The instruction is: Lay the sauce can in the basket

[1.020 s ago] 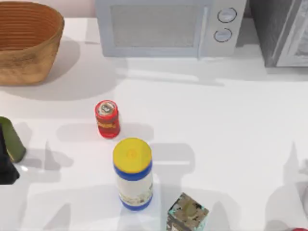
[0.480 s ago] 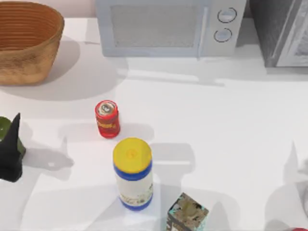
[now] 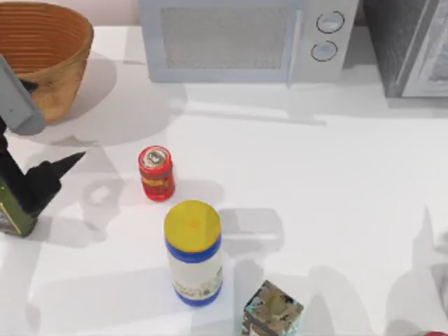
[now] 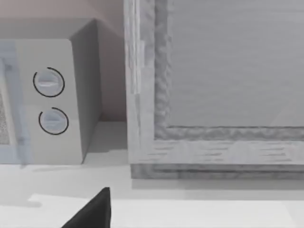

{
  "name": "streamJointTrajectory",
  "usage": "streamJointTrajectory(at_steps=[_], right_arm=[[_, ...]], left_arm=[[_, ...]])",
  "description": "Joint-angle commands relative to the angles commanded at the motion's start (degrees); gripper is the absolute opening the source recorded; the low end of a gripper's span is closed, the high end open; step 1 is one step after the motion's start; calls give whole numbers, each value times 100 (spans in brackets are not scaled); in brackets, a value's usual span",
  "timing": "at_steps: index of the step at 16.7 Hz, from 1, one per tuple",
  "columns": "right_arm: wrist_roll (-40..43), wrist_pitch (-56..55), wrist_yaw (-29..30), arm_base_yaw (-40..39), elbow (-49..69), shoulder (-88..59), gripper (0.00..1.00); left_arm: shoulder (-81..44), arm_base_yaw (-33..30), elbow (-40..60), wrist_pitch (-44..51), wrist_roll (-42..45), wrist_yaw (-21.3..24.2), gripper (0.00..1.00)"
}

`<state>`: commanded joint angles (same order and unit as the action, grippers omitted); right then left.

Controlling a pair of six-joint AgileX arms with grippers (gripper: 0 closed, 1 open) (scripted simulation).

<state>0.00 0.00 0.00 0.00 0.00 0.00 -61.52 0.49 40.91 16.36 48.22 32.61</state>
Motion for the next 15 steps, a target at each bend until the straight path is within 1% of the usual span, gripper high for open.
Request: streamJointTrajectory(at_steps=[4,7,10,12,15], right_arm=[[0,0,0,0,0,0,100],[0,0,0,0,0,0,100],[0,0,0,0,0,0,100],[0,0,0,0,0,0,100],[0,0,0,0,0,0,100]], left_arm=[[-2387,-59,1280,685,1502,754,100],[-3776,-84,2010,1114,2325,1289,100],[-4755,-92,2448,1399,2807,1805,100],[-5152,-86,2568,1503,2960,2075,100],[-5308,-79,2589,1548,3007,2200,100]])
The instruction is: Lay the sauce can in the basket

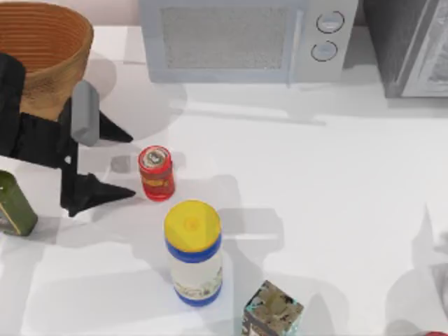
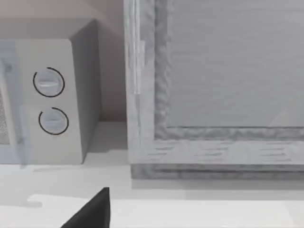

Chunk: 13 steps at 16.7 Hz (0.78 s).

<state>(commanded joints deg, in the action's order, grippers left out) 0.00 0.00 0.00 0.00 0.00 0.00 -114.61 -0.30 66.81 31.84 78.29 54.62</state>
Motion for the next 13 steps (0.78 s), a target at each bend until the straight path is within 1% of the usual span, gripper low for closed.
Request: streamJointTrajectory(at_steps=[5,7,9,13], right_arm=[[0,0,0,0,0,0,100],[0,0,0,0,0,0,100],[0,0,0,0,0,0,100],[0,0,0,0,0,0,100]], left_arm=[[12,10,-5,-7,-15,-12,100],[-24,-89,102,-68,-162,-22,100],[-130,-273,191,-324,-457,-52,100],[-420,-707,74,-1271,-1138,-188,100]])
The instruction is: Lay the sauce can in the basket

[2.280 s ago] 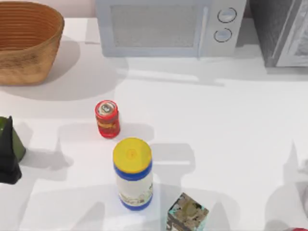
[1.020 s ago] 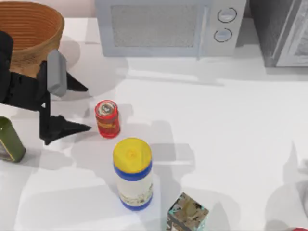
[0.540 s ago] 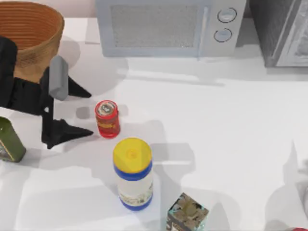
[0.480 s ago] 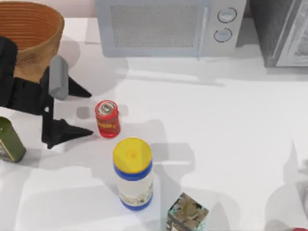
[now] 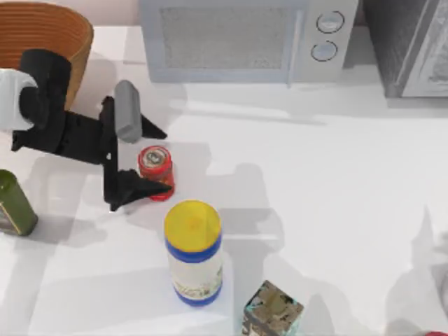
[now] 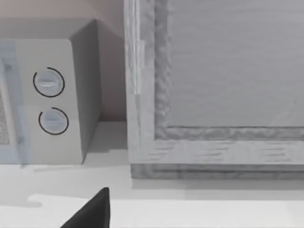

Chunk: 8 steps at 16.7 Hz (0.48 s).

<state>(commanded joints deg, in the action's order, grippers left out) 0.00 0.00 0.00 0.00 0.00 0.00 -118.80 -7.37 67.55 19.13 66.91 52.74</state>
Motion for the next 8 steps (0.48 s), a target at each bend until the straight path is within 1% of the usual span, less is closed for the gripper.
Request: streamJointTrajectory(at_steps=[4,8], right_arm=[[0,0,0,0,0,0,100],[0,0,0,0,0,0,100]], left_arm=[[-153,-189,-350,-700,-256,-49,100],[-167,-181,-387,-750,-256,-52,100]])
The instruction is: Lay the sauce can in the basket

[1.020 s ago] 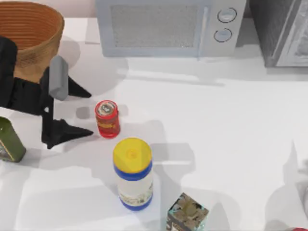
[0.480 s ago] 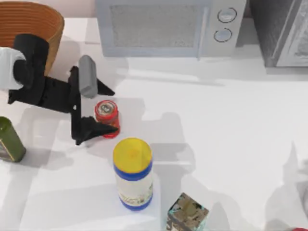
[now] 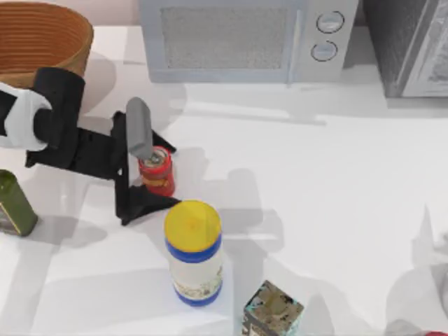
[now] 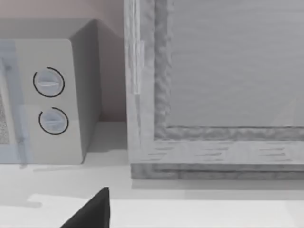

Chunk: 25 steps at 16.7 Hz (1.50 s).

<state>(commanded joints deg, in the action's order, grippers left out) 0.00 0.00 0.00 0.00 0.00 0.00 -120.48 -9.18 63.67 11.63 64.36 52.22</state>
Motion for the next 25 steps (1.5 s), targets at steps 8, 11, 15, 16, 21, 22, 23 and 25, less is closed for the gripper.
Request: streamJointTrajectory(at_steps=[8,11,15,16,21,22,23,25], right_arm=[[0,0,0,0,0,0,100],[0,0,0,0,0,0,100],[0,0,0,0,0,0,100],[0,0,0,0,0,0,100],[0,0,0,0,0,0,100],[0,0,0,0,0,0,100],[0,0,0,0,0,0,100],[0,0,0,0,0,0,100]], left_arm=[[0,0,0,0,0,0,47],[0,0,0,0,0,0,25],[0,0,0,0,0,0,0],[0,0,0,0,0,0,0],[0,0,0,0,0,0,0],[0,0,0,0,0,0,0],[12,10,3,4,7,0,0],[88,35,80,14,-50,-51,0]])
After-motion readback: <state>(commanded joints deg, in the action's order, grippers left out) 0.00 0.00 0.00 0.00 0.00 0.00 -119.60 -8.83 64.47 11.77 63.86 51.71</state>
